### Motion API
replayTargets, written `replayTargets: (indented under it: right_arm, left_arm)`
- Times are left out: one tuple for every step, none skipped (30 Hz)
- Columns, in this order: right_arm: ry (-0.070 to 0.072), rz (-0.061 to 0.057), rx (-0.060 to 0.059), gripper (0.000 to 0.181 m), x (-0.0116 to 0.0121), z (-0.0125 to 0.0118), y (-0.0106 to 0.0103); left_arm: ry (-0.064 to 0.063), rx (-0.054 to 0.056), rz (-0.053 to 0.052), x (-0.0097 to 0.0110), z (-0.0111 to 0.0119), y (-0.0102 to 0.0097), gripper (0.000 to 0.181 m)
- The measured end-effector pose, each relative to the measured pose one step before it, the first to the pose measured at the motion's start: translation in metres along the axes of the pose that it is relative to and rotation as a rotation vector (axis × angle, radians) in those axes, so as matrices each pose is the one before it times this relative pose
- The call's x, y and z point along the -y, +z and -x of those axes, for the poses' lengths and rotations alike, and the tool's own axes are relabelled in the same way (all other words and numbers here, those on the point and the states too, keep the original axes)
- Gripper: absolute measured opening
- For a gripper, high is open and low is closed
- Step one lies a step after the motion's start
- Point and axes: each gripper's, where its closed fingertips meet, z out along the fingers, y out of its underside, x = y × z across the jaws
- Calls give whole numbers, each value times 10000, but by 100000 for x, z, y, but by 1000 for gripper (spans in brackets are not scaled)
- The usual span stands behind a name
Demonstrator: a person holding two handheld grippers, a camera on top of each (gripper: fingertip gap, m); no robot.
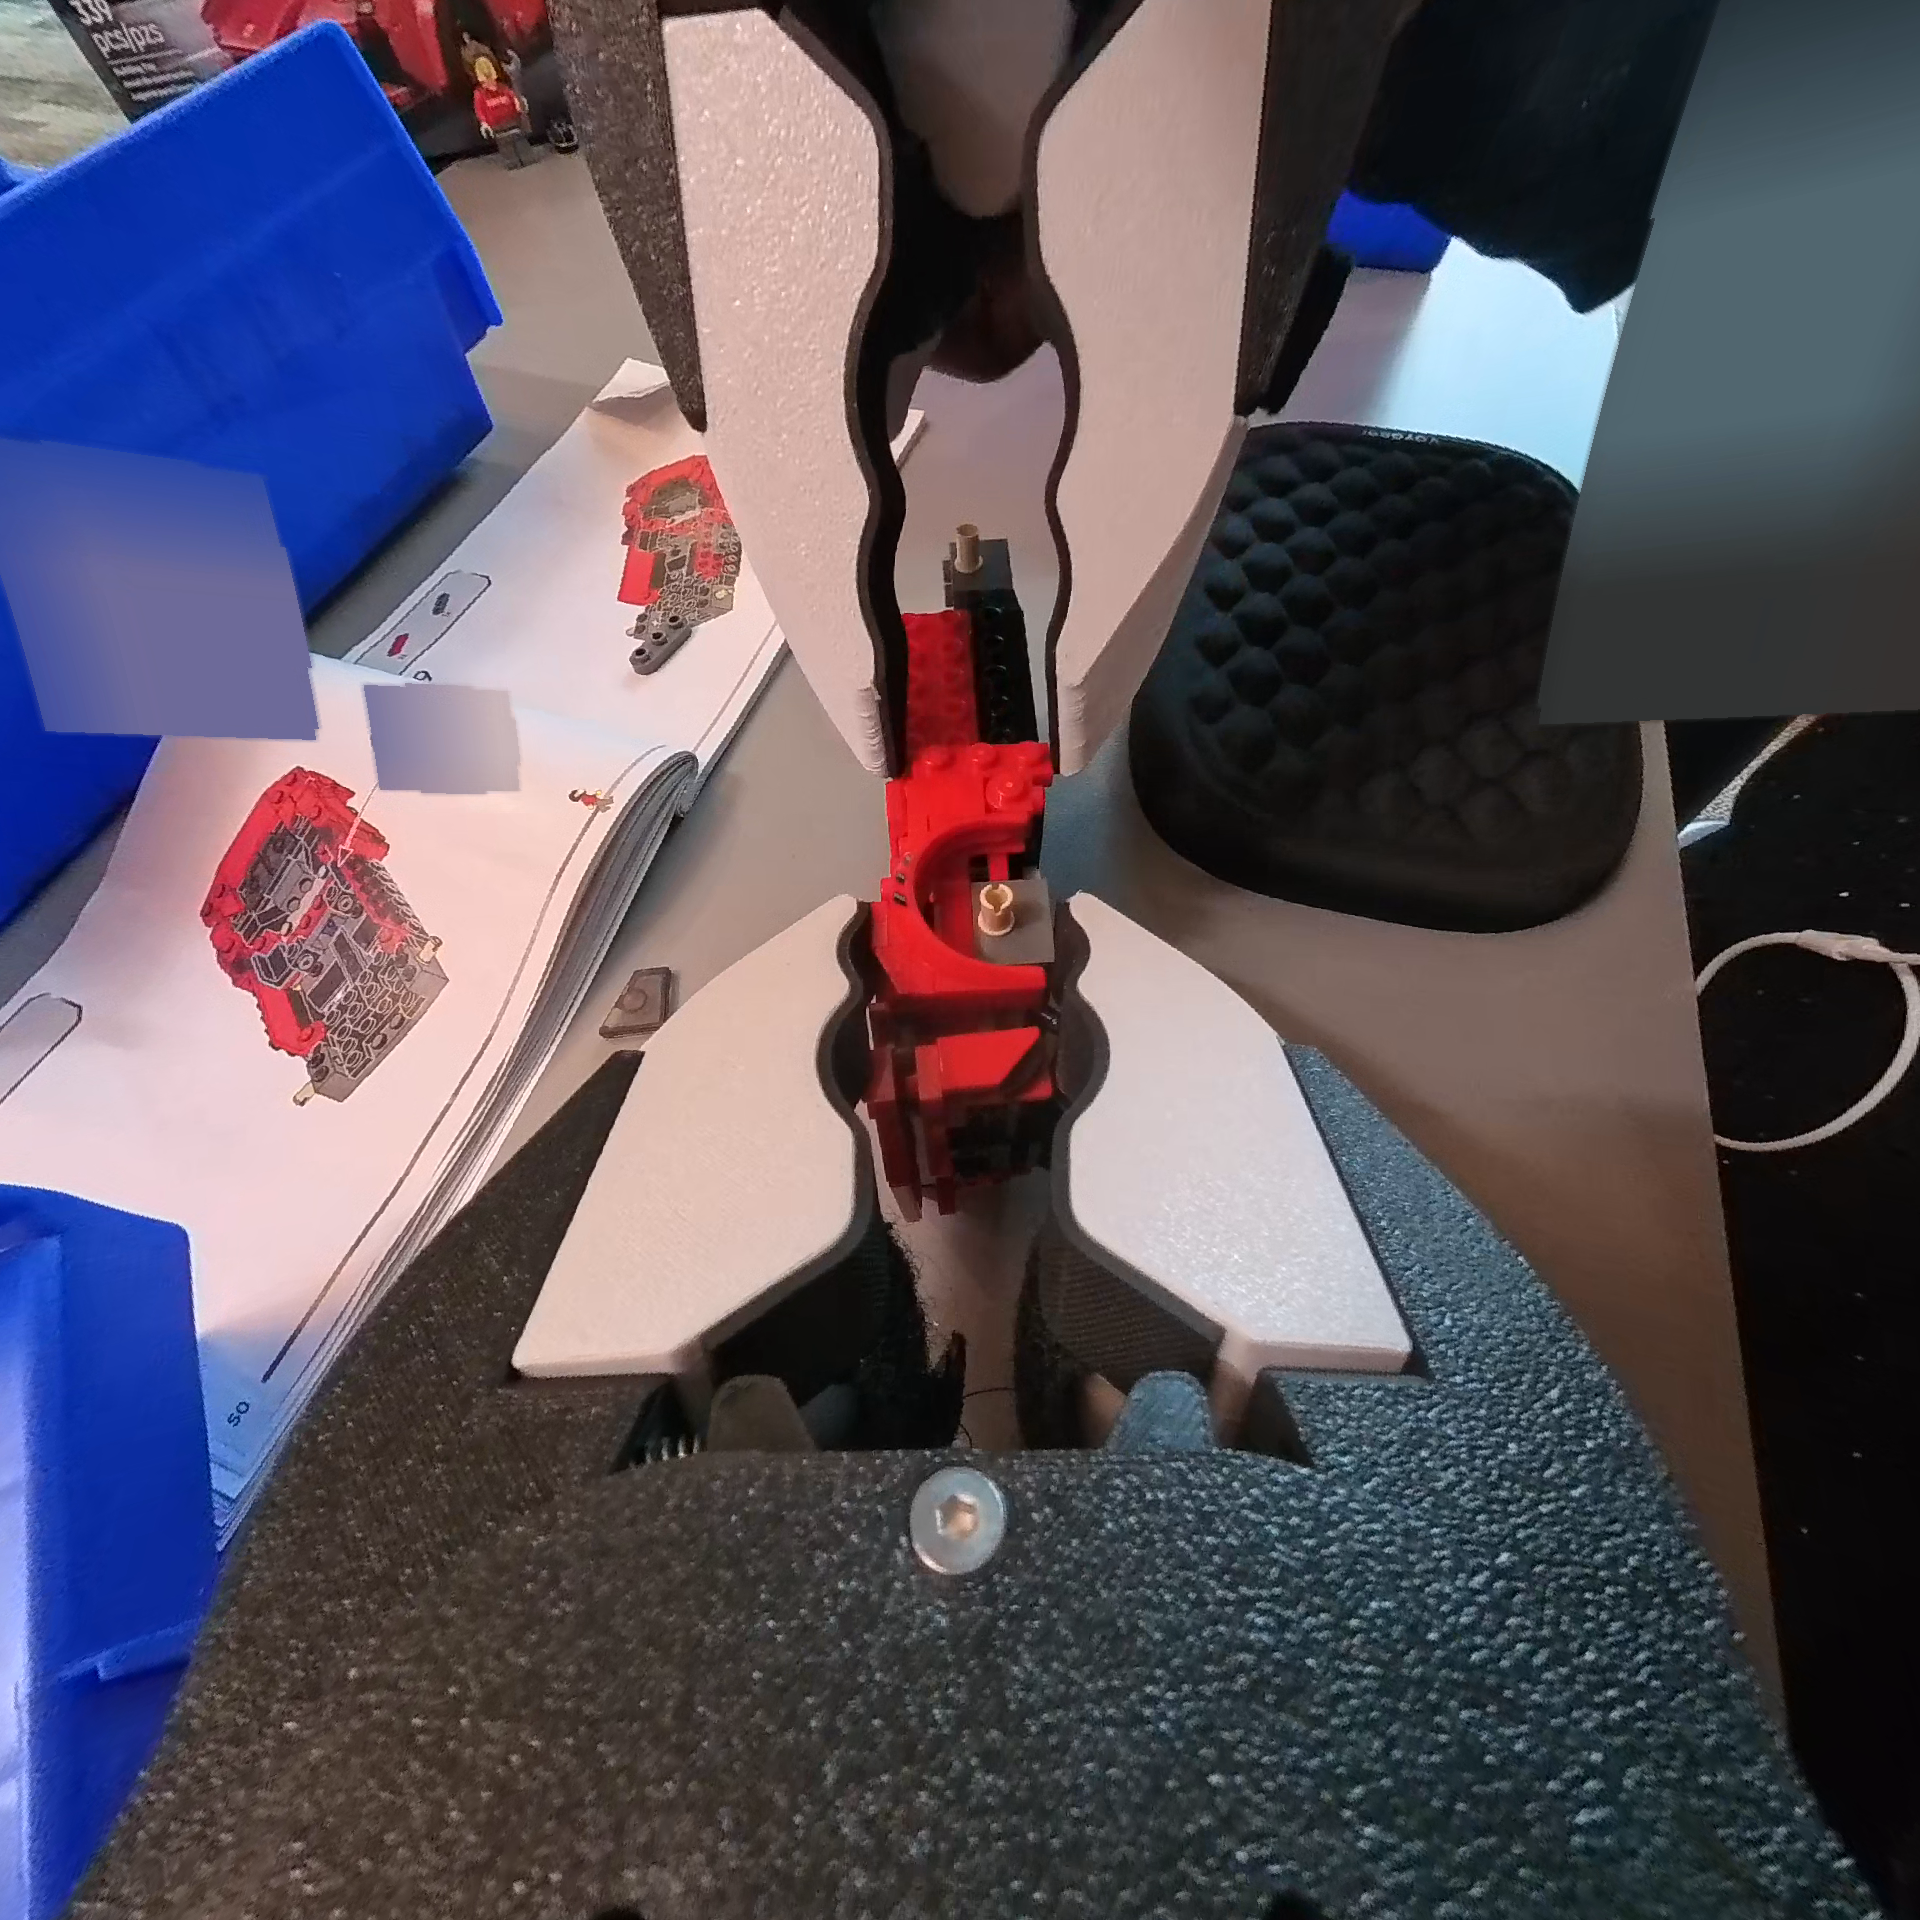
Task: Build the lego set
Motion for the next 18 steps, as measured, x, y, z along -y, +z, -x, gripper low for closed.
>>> replayTargets:
  right_arm:
    - [-8,34,1,25,2,-20,-17]
    - [-4,29,-68,24,-5,-129,-12]
    - [1,-8,29,24,44,10,-21]
    - [4,-15,65,24,42,73,1]
    - [-10,39,3,24,-38,6,30]
    - [-19,29,-14,24,-25,-14,26]
    - [12,24,14,24,-8,3,10]
    - [37,31,23,24,-7,-3,-2]
    - [35,35,29,24,-18,3,3]
    - [31,34,34,24,-16,6,3]
    - [24,45,39,24,-24,14,-1]
    - [3,45,21,24,-11,-2,-3]
    - [-8,39,19,25,-9,-6,-2]
    - [3,35,31,25,6,3,6]
    - [14,38,42,25,-14,3,15]
    - [22,38,41,25,3,-7,12]
    - [17,39,49,25,2,8,0]
    - [11,39,35,25,-2,13,11]
  left_arm:
    - [5,-8,-1,-2,-13,-6,31]
    - [5,2,-2,6,-2,7,31]
    - [-4,7,0,0,6,0,31]
    - [-7,-2,0,-3,0,-5,31]
    - [4,-3,-1,1,-1,1,31]
    - [18,-1,3,1,-18,6,31]
    - [20,-2,3,1,-19,6,31]
    - [17,-5,0,3,-16,4,31]
    - [17,-1,-1,0,-3,-1,31]
    - [13,-1,1,2,-14,3,31]
    - [9,-5,1,-6,-8,10,31]
    - [4,-2,0,-3,-6,-7,31]
    - [2,-3,-2,3,-2,2,31]
    - [5,-5,-3,0,-9,-5,31]
    - [6,-4,-2,6,-8,7,31]
    - [4,-1,-1,-11,-6,-1,31]
    - [2,0,-3,3,1,2,31]
    - [-1,2,-4,2,-4,-4,31]
